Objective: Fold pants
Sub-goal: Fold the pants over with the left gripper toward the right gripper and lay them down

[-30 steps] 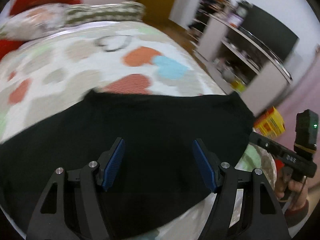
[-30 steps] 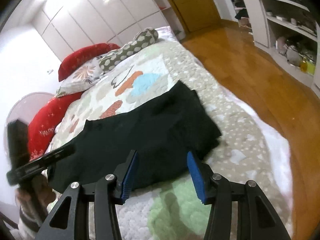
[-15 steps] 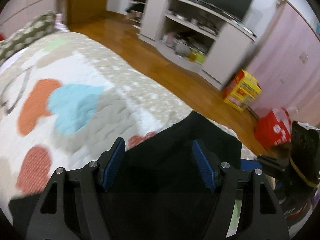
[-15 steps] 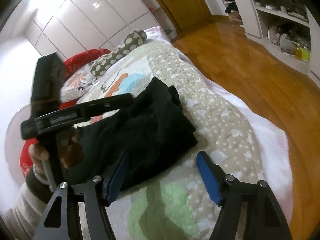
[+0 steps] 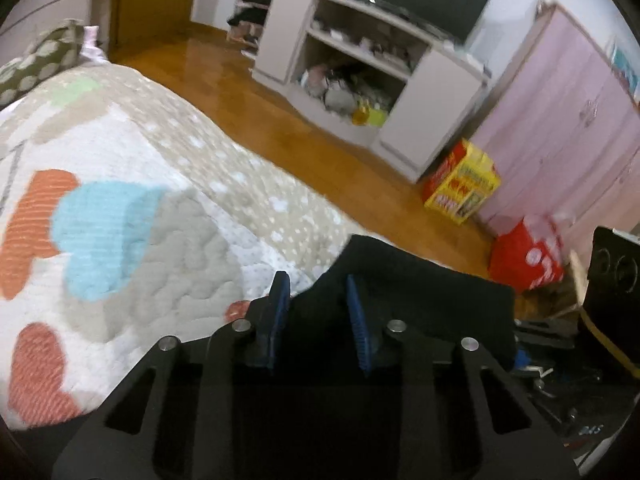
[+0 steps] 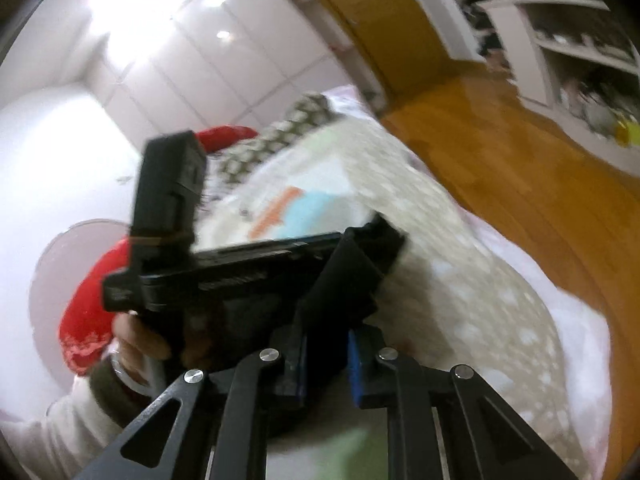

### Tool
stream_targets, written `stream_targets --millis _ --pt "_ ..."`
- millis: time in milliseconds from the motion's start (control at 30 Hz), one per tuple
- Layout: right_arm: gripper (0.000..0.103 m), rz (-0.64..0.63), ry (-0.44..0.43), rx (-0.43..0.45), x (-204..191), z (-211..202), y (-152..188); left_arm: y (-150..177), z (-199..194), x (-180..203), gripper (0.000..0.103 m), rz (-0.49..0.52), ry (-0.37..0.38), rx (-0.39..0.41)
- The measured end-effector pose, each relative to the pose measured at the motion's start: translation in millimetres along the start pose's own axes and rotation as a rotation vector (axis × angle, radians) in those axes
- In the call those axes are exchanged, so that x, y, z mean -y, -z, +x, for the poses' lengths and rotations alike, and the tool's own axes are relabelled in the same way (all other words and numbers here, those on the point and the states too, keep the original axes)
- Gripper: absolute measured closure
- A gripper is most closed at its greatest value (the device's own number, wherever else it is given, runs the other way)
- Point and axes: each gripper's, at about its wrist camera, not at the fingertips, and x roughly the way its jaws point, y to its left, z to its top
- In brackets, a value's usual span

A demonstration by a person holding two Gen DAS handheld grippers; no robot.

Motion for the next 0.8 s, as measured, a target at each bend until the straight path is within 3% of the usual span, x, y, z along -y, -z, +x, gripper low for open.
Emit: stream_targets --millis 200,300,400,433,467,500,533,567,700,800 --pt "0.088 -0.208 -0.122 -0.014 -87.2 2.0 -7.8 20.8 -106.5 -35.1 0.075 -0.165 -0.039 0.121" --pt "0.088 -0.314 -0.209 -0.067 -133.6 18.2 7.5 58.0 -157.5 -59.2 0.075 -0.259 -0.119 0.18" --pt "0.085 -0.371 -0.288 -0.198 -168.3 62.5 40.4 107.8 -201.2 -84.6 0.074 -0.365 -0.238 0.224" --pt "0.08 -0.383 -0.293 -0.257 -174.9 82.8 53.9 119.8 -206.7 -88.2 0.074 -0.391 -0.266 0.226" --pt "0.057 -0.389 -0.288 -0.305 -178.4 97.5 63.2 133.5 -213.3 -92.7 0.073 -0.421 -0.287 0.226" --pt "0.044 -0.394 -0.273 -0.384 -181.4 115.0 76.2 147.5 -218.5 -97.4 0.072 -0.454 -0.301 0.222" --pt "0.043 -0.395 -0.262 -0.46 -184.3 125.9 87.6 160.5 -222.3 -100.8 0.072 -0.482 -0.317 0.214" --pt "0.043 -0.411 -0.268 -0.475 -188.1 122.7 92.9 173.3 -225.8 -102.5 0.072 -0.503 -0.344 0.204" --pt "0.044 -0.428 -0.312 -0.396 -183.9 80.3 77.3 197.5 -232.7 -93.9 0.072 -0.513 -0.382 0.213" --pt "0.043 -0.375 -0.22 -0.256 -163.2 63.2 51.3 195.8 -221.4 -81.3 0.072 -0.499 -0.369 0.215"
